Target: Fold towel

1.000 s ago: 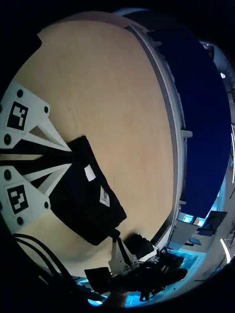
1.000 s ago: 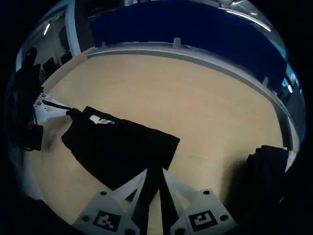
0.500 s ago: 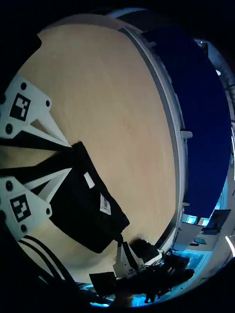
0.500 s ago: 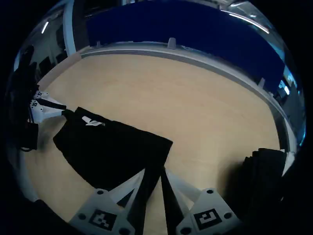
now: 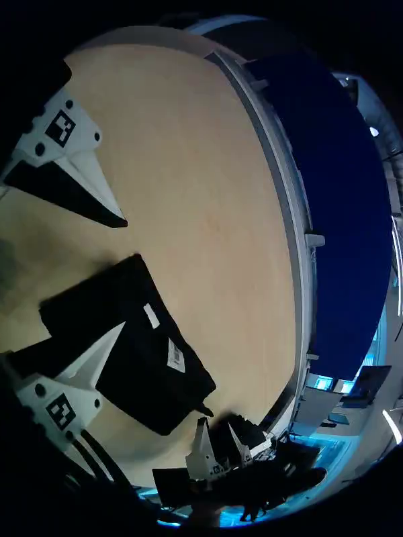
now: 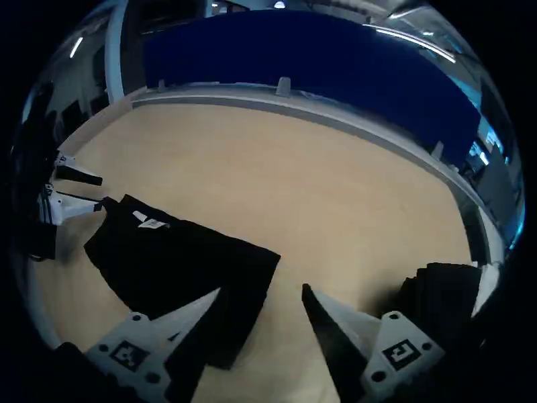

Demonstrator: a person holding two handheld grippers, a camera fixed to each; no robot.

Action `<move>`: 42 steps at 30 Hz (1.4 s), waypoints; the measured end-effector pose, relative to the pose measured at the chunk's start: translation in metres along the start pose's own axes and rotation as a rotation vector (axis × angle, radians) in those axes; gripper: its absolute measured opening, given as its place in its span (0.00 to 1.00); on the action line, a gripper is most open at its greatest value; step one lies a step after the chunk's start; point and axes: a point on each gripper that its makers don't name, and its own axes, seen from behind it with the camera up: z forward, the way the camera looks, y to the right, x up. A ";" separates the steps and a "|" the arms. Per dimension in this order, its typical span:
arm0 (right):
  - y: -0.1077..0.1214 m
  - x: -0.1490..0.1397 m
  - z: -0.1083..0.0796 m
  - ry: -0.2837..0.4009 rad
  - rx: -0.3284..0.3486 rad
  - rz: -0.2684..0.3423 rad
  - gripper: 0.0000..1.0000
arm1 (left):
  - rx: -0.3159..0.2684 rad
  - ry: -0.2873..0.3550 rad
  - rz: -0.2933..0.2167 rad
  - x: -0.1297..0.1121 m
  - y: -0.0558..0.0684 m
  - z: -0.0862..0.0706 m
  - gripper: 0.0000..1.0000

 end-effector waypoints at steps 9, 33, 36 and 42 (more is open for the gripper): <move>0.004 0.000 -0.005 0.014 -0.009 0.019 1.00 | 0.012 0.007 -0.016 -0.003 -0.003 -0.006 0.93; -0.009 -0.024 -0.041 0.022 -0.001 0.029 1.00 | 0.039 0.013 -0.056 -0.032 0.008 -0.049 0.93; -0.011 -0.030 -0.049 0.025 0.000 0.039 1.00 | 0.044 0.008 -0.065 -0.042 0.010 -0.057 0.93; -0.015 -0.038 -0.057 0.033 0.016 0.040 1.00 | 0.063 0.003 -0.082 -0.056 0.010 -0.070 0.93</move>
